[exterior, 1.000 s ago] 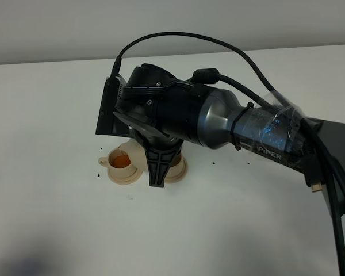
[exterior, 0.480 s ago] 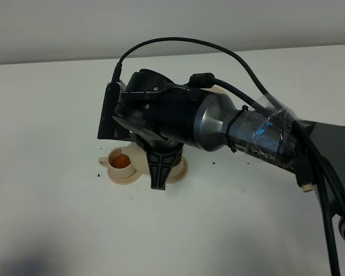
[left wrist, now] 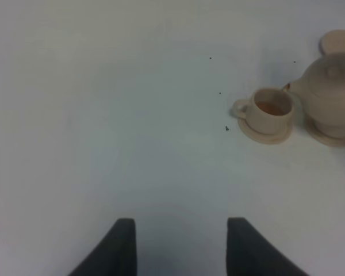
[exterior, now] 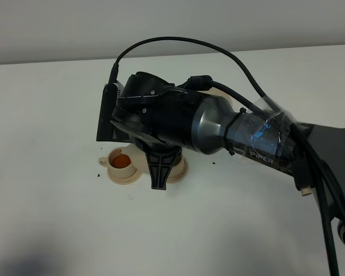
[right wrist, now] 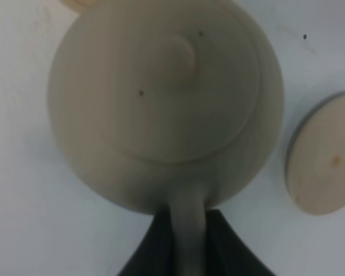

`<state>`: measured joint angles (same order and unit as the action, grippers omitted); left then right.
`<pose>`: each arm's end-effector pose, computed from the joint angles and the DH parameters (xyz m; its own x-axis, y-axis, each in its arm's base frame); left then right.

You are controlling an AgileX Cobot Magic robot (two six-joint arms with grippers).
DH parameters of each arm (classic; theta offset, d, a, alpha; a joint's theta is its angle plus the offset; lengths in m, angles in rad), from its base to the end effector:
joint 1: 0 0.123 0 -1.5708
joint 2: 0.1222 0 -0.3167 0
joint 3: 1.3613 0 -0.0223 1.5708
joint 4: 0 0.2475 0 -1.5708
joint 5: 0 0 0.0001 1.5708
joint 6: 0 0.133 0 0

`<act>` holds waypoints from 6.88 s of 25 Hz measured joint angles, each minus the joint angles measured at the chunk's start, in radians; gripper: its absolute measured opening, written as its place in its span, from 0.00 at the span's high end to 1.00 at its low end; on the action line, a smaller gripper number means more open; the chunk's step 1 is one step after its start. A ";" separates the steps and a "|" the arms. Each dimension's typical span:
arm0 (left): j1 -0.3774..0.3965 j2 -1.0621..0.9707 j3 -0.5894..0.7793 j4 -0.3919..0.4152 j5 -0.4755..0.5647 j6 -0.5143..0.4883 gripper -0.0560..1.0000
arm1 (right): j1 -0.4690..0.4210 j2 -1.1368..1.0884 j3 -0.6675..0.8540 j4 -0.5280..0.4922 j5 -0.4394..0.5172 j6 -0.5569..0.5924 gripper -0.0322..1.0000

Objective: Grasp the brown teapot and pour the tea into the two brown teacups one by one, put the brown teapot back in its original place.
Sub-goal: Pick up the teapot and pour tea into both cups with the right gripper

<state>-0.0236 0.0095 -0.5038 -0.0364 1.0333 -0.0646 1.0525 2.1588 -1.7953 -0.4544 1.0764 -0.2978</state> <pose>0.0001 -0.0042 0.2611 -0.4389 -0.0728 -0.8956 0.0153 0.9960 -0.0884 0.2837 0.3938 0.1987 -0.0368 -0.9986 -0.0387 -0.8898 0.0504 -0.4536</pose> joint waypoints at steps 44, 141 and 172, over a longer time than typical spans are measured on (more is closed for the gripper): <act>0.000 0.000 0.000 0.000 0.000 0.000 0.56 | 0.018 0.000 -0.031 -0.060 0.045 -0.021 0.85; 0.000 0.000 0.000 0.000 0.000 0.000 0.56 | -0.107 -0.189 -0.035 0.244 -0.058 0.288 0.85; 0.000 0.000 0.000 0.000 0.000 0.000 0.56 | 0.005 -0.326 0.697 0.398 -0.683 0.349 0.85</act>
<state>-0.0236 0.0095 -0.5038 -0.0364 1.0333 -0.0649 1.0574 1.8327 -1.0983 -0.0565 0.3931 0.0515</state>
